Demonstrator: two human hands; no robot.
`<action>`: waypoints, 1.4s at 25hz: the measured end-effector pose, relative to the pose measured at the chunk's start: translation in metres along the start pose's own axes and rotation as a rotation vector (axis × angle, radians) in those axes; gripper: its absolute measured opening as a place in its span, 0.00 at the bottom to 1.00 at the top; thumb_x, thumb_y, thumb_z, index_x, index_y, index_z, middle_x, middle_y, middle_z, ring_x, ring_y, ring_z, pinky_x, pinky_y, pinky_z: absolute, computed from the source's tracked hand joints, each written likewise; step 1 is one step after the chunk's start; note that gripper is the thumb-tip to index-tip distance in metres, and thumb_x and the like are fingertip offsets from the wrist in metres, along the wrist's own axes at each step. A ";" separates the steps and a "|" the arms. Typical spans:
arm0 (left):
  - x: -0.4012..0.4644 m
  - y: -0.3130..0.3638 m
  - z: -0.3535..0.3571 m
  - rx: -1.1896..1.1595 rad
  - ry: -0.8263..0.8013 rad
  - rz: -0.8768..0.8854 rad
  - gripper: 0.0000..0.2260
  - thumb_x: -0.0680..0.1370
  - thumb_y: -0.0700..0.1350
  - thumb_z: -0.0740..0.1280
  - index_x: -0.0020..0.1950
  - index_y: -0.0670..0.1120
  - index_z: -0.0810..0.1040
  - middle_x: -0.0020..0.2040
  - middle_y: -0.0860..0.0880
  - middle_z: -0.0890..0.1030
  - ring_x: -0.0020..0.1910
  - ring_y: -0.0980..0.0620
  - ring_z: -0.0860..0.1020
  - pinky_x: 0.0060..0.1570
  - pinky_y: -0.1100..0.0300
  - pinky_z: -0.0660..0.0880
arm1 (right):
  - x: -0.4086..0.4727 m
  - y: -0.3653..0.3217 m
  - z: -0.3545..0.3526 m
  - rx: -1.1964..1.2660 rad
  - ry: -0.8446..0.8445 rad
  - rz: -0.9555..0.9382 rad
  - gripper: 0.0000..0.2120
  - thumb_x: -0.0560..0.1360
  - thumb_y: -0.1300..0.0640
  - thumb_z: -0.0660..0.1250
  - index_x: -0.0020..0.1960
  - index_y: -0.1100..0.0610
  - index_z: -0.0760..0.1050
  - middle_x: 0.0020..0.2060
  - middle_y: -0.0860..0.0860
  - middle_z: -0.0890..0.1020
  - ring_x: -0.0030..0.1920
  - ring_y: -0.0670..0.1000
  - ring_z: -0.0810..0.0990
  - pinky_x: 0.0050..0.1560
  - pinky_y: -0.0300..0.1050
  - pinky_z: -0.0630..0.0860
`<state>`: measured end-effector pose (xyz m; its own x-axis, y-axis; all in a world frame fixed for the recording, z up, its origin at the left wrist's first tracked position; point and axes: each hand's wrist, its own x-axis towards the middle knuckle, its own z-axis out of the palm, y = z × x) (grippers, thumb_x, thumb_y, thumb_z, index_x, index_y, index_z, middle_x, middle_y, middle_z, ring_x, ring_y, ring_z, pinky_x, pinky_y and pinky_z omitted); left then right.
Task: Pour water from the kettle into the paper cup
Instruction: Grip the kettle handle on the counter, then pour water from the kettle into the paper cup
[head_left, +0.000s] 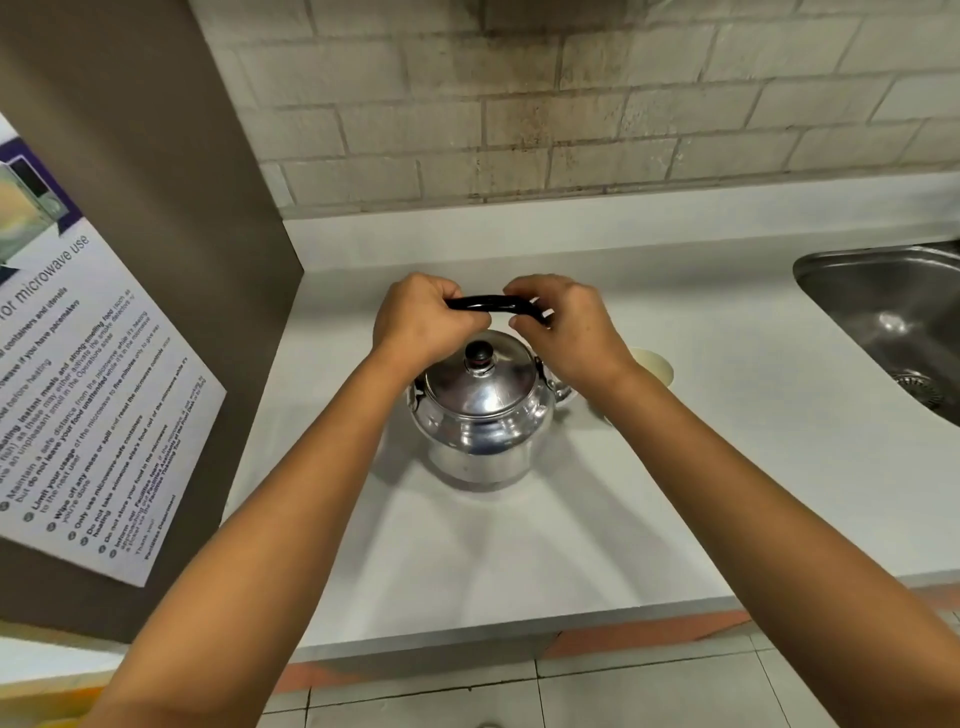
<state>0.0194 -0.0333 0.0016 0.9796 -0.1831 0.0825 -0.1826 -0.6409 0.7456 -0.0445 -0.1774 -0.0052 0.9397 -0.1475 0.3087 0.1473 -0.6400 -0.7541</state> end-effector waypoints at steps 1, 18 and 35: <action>-0.002 0.003 -0.004 -0.002 0.004 0.006 0.10 0.60 0.47 0.70 0.22 0.48 0.72 0.22 0.52 0.71 0.25 0.52 0.70 0.29 0.61 0.68 | -0.005 -0.004 -0.001 0.027 0.058 0.010 0.17 0.69 0.65 0.67 0.58 0.56 0.76 0.53 0.52 0.78 0.47 0.47 0.75 0.47 0.30 0.69; -0.012 0.043 -0.003 0.050 0.053 0.053 0.09 0.61 0.47 0.71 0.23 0.48 0.74 0.22 0.52 0.71 0.25 0.53 0.70 0.29 0.62 0.67 | -0.091 0.028 0.021 0.225 0.106 0.350 0.32 0.67 0.57 0.72 0.68 0.54 0.64 0.65 0.57 0.67 0.54 0.46 0.69 0.58 0.38 0.68; -0.009 0.074 0.016 0.274 0.104 0.040 0.11 0.63 0.45 0.70 0.23 0.48 0.72 0.23 0.50 0.71 0.25 0.53 0.68 0.27 0.64 0.65 | -0.080 0.064 0.020 0.414 -0.052 0.239 0.35 0.68 0.57 0.72 0.69 0.55 0.59 0.66 0.58 0.67 0.58 0.44 0.67 0.46 0.12 0.60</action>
<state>-0.0040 -0.0911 0.0449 0.9719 -0.1440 0.1864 -0.2234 -0.8147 0.5351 -0.1042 -0.1919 -0.0895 0.9748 -0.2094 0.0773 0.0261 -0.2369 -0.9712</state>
